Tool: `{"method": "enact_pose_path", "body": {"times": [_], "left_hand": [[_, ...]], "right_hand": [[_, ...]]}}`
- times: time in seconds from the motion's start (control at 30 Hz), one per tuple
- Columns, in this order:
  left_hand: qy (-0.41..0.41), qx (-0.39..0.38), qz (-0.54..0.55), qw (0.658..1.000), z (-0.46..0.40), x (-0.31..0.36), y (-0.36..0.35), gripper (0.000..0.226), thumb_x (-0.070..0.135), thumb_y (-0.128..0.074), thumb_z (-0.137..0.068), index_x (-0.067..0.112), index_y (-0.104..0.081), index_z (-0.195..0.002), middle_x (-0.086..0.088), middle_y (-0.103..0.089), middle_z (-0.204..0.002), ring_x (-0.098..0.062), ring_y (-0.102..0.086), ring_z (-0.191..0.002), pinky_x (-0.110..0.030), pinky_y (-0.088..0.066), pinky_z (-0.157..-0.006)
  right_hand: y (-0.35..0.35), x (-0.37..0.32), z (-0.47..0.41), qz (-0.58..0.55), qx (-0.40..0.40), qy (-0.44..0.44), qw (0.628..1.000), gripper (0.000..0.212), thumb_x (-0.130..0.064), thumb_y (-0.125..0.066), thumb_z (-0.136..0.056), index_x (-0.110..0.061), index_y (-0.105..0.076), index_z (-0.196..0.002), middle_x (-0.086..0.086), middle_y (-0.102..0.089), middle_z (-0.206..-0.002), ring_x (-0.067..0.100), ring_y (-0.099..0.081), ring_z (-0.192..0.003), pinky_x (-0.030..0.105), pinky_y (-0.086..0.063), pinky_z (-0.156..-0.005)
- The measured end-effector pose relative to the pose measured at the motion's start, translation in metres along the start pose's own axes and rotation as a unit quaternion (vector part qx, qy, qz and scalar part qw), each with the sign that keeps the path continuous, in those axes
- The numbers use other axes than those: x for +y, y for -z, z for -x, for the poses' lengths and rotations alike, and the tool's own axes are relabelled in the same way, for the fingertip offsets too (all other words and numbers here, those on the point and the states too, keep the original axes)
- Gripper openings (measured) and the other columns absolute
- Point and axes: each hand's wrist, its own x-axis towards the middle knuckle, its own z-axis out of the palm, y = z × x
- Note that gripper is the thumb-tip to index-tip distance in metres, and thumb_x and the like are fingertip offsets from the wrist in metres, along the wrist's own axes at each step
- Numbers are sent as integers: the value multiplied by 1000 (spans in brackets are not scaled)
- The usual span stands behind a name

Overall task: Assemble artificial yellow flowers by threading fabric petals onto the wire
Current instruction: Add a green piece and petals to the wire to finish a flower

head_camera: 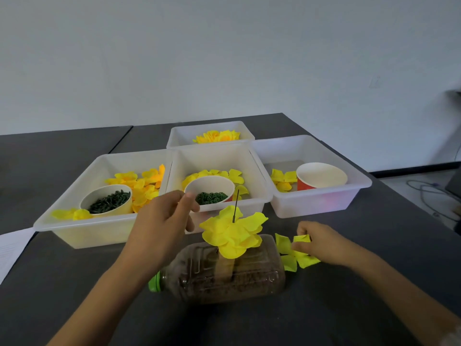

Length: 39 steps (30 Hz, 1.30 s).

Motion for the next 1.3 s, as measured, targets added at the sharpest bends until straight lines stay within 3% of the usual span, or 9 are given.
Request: {"method": "enact_pose_path", "body": {"times": [0.13, 0.23, 0.4, 0.57, 0.7, 0.87, 1.0, 1.13, 1.3], "left_hand": [[-9, 27, 10, 1000, 3, 7, 10, 28, 31, -47, -99, 21, -66, -82, 1, -65, -62, -8, -52, -51, -32, -41, -57], [-21, 33, 19, 999, 7, 13, 13, 23, 27, -50, -98, 20, -66, -83, -1, -64, -61, -7, -50, -51, -26, -39, -54], [-25, 26, 36, 999, 10, 20, 9, 22, 24, -52, -96, 18, -67, -81, 4, -57, -53, -5, -45, -47, -23, -38, -52], [-32, 13, 64, 997, 10, 24, 6, 34, 25, -47, -100, 19, -68, -75, 6, -53, -51, -5, -44, -48, -29, -36, -55], [-42, -13, 46, 998, 11, 22, 0, 44, 38, -39, -103, 24, -70, -74, 10, -58, -58, -2, -52, -50, -14, -35, -50], [35, -16, -38, 999, 12, 0, -6, 35, 52, -41, -97, 25, -59, -82, 7, -57, -66, -9, -52, -58, -32, -38, -53], [62, -56, -91, 992, 20, -17, -7, 38, 49, -42, -98, 28, -62, -74, 9, -60, -63, -4, -57, -64, -29, -39, -58], [66, -83, -69, 992, 24, -22, -11, 44, 45, -44, -100, 25, -67, -69, 12, -61, -57, 0, -58, -61, -15, -37, -52], [50, -101, -35, 993, 25, -16, -15, 52, 39, -46, -101, 36, -61, -51, 17, -56, -50, 4, -53, -53, -15, -31, -48]], "right_hand": [[25, 8, 4, -80, -77, -3, 994, 17, -28, -63, -92, -19, -55, -80, -3, -53, -69, 7, -50, -57, 21, -39, -50], [43, 8, 17, -244, -96, 8, 965, 24, -23, -60, -94, -13, -50, -75, -4, -45, -51, 9, -34, -42, 22, -26, -42], [81, -26, 47, -432, -61, 91, 895, 25, -33, -59, -85, -16, -59, -67, -1, -44, -53, 8, -28, -42, 21, -18, -43], [96, -76, 63, -527, -66, 160, 832, 27, -29, -54, -87, -14, -55, -64, 0, -47, -59, 8, -32, -42, 19, -27, -40], [85, -111, 62, -554, -66, 184, 809, 25, -30, -55, -85, -11, -53, -69, 2, -50, -62, 10, -36, -44, 19, -29, -40], [69, -115, 51, -634, -53, 132, 760, 27, -21, -55, -81, -17, -76, -66, 1, -69, -73, 15, -65, -59, 21, -49, -49], [55, -86, 38, -696, -44, 71, 713, 8, -16, -53, -80, -16, -59, -74, 2, -50, -62, 13, -43, -47, 22, -39, -44], [42, -60, 30, -614, -77, 28, 785, 28, -6, -34, -90, -18, -42, -65, -2, -26, -50, 9, -20, -41, 24, -16, -43], [33, -67, 26, -442, -24, -13, 897, 39, -35, -48, -97, -18, -57, -63, 1, -54, -49, 12, -51, -39, 20, -41, -39]]}}
